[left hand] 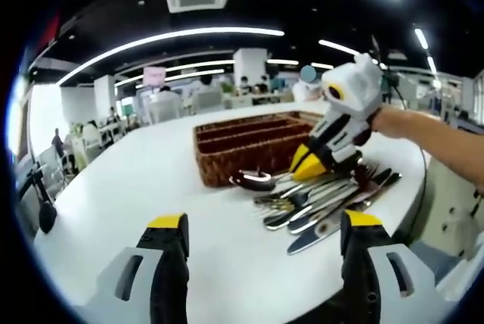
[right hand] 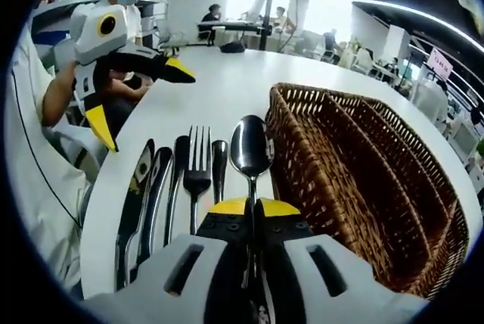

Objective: Arrange the knives, forks, and spoons in their matching storage slots by inserting each utensil handle-first until every utensil is classified and aligned in the correct compartment

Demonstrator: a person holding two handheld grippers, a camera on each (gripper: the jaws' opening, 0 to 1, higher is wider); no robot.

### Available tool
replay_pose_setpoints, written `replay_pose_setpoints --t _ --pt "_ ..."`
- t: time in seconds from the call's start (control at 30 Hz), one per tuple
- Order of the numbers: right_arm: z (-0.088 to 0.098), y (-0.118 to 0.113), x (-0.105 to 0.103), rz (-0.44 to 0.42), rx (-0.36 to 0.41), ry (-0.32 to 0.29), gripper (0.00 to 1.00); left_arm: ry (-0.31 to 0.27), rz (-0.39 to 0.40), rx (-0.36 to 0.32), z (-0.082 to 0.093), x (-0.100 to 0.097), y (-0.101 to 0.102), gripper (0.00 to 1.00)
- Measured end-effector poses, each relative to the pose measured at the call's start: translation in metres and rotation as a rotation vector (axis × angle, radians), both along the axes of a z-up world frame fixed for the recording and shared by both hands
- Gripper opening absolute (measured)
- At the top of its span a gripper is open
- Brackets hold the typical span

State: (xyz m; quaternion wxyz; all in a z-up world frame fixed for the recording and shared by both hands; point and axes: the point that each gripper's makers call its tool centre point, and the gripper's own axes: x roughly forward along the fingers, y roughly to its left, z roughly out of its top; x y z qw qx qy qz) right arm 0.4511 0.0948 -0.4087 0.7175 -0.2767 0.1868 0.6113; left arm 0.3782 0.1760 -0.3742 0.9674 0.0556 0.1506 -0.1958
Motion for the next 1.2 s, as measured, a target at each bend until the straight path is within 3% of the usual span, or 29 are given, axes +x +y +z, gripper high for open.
replay_pose_setpoints --t 0.7,1.1,1.2 --pt "0.022 -0.001 -0.003 -0.007 0.025 -0.041 0.03 0.015 -0.011 0.009 -0.008 -0.002 -0.004 0.83" --pt "0.043 -0.002 0.007 -0.004 0.046 -0.075 0.03 0.015 -0.019 0.002 -0.009 0.000 -0.007 0.83" --pt "0.046 -0.005 -0.004 -0.006 0.043 -0.084 0.03 0.018 -0.025 0.007 -0.010 0.001 -0.009 0.83"
